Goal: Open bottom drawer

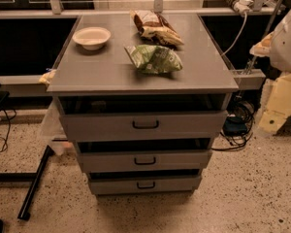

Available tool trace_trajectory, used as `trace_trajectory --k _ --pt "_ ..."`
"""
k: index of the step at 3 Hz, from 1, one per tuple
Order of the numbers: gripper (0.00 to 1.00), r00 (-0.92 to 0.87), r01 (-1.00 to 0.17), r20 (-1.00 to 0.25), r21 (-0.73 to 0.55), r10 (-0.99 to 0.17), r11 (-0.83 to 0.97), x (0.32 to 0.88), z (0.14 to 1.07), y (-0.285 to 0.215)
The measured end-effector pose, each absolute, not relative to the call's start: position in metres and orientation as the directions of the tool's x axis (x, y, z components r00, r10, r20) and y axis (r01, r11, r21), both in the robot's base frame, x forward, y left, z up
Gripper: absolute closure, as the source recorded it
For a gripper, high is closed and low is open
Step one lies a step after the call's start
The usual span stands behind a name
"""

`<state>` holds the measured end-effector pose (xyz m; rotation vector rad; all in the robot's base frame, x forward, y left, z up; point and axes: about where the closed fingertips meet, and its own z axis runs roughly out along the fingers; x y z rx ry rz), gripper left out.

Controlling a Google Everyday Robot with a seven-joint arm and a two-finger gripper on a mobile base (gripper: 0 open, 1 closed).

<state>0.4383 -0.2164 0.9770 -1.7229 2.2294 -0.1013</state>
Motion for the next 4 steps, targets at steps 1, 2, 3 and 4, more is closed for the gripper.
trace_trajectory --k 1,2,3,4 --pt "0.0 -0.221 -0.93 -0.208 -0.249 -0.953 0.27 0.438 0.977 -0.216" --pt "0.18 -0.22 -0.93 -0.255 -0.236 -0.942 0.281 0.432 0.952 -0.208" --pt "0.41 -0.199 -0.933 -0.356 -0.217 -0.913 0.288 0.411 0.907 -0.175" --pt "0.64 -0.164 -0.953 -0.434 -0.163 -0.886 0.256 0.4 0.836 -0.132"
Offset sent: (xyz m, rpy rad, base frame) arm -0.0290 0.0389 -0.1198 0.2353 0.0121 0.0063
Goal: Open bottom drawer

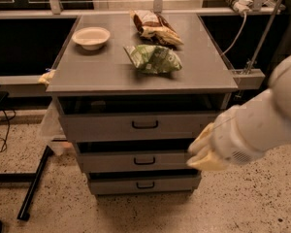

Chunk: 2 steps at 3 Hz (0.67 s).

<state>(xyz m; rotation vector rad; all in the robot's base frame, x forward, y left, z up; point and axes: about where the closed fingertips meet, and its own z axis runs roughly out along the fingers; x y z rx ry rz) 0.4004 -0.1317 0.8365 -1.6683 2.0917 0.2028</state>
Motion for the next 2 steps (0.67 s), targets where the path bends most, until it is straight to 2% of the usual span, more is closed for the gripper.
trace_trajectory --k 1,2 --pt "0.88 -0.164 -0.975 -0.458 -0.062 -0.874 0.216 0.395 0.732 -0.09" --pt "1.0 -0.18 -0.968 -0.473 -0.069 -0.862 0.24 0.399 0.706 -0.088"
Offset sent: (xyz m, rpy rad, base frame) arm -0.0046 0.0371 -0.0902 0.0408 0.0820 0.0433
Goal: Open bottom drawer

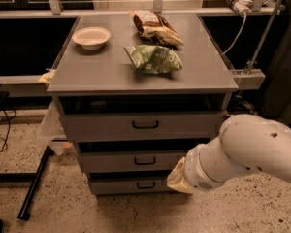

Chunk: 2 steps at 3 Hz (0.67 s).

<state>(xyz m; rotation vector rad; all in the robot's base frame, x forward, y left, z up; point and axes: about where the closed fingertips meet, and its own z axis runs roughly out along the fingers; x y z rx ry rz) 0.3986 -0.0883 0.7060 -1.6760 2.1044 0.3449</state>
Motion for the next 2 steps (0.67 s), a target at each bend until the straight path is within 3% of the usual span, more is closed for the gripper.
trace_trajectory --k 2 --pt "1.0 -0.11 -0.98 -0.421 -0.107 -0.901 0.169 0.397 0.605 -0.108"
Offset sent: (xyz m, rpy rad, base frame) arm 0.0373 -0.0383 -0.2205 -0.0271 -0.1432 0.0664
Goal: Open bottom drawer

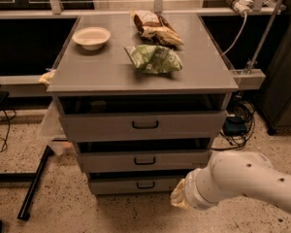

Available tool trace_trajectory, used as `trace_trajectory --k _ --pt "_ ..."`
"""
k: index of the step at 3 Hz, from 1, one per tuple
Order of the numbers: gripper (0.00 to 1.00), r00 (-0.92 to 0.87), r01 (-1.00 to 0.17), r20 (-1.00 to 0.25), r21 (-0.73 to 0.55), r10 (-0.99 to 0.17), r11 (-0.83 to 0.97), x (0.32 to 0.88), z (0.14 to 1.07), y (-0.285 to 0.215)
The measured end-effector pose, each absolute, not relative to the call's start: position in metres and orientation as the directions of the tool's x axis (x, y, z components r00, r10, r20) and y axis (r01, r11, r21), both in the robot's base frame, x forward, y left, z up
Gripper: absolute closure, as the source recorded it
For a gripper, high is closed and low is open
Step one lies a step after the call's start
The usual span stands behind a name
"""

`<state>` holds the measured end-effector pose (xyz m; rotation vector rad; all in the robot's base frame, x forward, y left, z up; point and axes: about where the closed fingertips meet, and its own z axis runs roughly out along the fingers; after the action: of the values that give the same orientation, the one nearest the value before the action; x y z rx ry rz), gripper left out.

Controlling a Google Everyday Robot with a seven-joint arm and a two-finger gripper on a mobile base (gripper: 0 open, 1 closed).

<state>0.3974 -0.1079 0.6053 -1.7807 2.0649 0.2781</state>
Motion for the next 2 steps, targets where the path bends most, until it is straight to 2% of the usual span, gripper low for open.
trace_trajectory --k 2 --pt "1.0 -0.058 -0.955 -0.518 -0.22 -0.853 0.198 0.484 0.501 -0.145"
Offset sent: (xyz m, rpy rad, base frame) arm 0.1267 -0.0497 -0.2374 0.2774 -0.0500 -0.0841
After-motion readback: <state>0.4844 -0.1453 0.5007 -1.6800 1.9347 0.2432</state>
